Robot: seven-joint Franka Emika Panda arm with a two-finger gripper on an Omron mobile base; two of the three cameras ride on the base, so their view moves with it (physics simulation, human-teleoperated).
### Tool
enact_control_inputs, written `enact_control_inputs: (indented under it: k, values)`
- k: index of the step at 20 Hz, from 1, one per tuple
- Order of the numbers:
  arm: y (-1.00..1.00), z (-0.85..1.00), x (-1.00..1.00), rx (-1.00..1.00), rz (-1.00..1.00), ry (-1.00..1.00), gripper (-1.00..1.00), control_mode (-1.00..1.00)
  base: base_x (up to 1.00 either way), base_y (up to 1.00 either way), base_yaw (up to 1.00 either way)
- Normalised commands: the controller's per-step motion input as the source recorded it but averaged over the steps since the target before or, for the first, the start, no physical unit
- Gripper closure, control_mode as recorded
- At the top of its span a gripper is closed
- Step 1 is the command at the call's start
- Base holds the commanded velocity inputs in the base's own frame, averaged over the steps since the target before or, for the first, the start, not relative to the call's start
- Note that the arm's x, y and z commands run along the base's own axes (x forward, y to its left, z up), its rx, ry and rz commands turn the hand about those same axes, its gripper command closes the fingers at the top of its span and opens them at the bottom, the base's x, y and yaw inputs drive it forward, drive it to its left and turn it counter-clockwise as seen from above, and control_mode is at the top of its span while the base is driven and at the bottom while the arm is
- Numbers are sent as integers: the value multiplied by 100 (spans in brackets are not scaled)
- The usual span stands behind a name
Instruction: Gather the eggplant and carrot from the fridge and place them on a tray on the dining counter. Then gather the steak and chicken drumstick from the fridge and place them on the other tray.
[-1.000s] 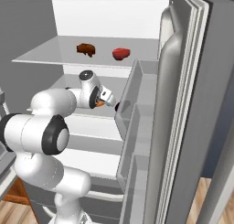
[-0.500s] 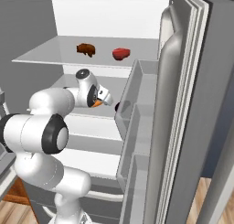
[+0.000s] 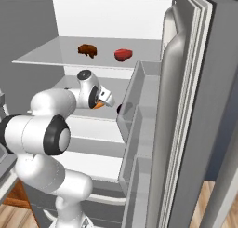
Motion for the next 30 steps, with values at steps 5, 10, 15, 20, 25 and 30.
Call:
enact_control_inputs:
  k: [5,10,15,20,25,30]
  values:
    - [-6,0,1,5,0,-9,-100,-100,0,0,0]
    - [-3,-3,-17,4,0,-5,-100,-100,0,0,0]
    - [0,-4,-17,3,0,0,-100,-100,0,0,0]
    - [1,0,6,1,0,2,-100,-100,0,0,0]
    - [2,0,8,0,0,0,-100,-100,0,0,0]
    - [24,-12,-7,0,0,0,-100,-100,0,0,0]
